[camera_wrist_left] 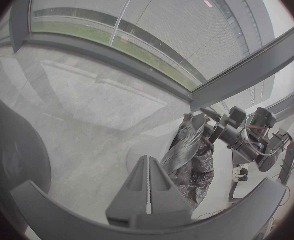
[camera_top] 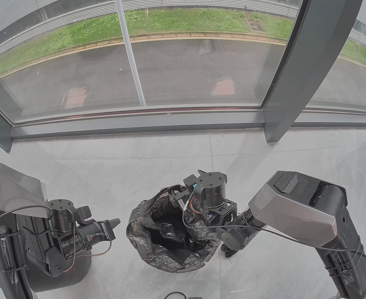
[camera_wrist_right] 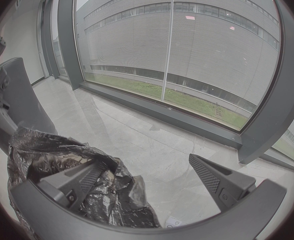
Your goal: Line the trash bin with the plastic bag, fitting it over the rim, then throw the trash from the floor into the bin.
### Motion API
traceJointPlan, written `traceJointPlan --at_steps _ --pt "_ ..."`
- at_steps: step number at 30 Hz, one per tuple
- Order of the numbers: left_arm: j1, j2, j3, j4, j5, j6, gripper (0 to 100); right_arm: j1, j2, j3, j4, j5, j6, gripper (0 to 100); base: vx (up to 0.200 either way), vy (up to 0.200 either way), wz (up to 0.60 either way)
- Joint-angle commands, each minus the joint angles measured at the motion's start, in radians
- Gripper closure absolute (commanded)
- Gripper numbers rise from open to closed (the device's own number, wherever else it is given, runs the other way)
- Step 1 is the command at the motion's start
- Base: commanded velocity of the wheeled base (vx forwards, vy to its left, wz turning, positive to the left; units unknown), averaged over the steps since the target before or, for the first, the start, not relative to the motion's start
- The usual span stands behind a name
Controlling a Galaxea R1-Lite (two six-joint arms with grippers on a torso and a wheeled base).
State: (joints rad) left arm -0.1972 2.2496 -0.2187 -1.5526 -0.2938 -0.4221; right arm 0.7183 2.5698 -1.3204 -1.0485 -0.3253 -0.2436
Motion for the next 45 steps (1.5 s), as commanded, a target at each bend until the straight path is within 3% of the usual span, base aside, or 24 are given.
traceJointPlan --at_steps 1,5,12,13,18,21,26,31,39,45 --pt "-0.031 -0.107 0.002 0.000 0.033 0.028 100 0.000 0.000 0.001 -0.001 0.000 0.000 0 0.000 0.000 0.00" --pt "-0.088 -0.165 0.021 0.005 0.127 0.040 100 0.000 0.000 0.001 -0.001 0.000 0.000 0 0.000 0.000 0.00" --pt "-0.145 -0.237 0.075 0.005 0.127 0.037 100 0.001 0.000 0.001 -0.001 0.000 0.000 0 0.000 0.000 0.00" --pt "-0.154 -0.240 0.084 0.003 0.127 0.039 0 0.001 0.000 0.001 -0.001 -0.001 0.000 0 0.000 0.000 0.00" --pt "-0.197 -0.251 0.105 0.000 0.131 0.051 0 0.001 -0.002 0.001 -0.001 -0.001 0.000 0 0.000 0.000 0.00" --pt "-0.222 -0.223 0.105 0.002 0.150 0.140 0 0.001 -0.003 0.001 -0.001 -0.001 0.000 0 0.000 0.000 0.00" --pt "-0.222 -0.123 0.076 -0.004 0.301 0.336 0 0.001 -0.003 0.001 -0.001 -0.001 0.000 0 0.000 0.000 0.00" --pt "-0.209 -0.105 0.025 -0.003 0.301 0.464 0 0.003 -0.003 0.001 -0.002 -0.001 0.001 0 0.000 0.000 0.00" --pt "-0.205 -0.022 -0.080 0.005 0.259 0.502 0 0.009 -0.005 0.001 -0.005 -0.001 0.001 0 0.000 0.000 0.00" --pt "-0.159 0.039 -0.123 0.000 0.236 0.500 0 0.007 -0.003 0.001 -0.004 0.000 0.009 0 0.000 0.000 0.00"
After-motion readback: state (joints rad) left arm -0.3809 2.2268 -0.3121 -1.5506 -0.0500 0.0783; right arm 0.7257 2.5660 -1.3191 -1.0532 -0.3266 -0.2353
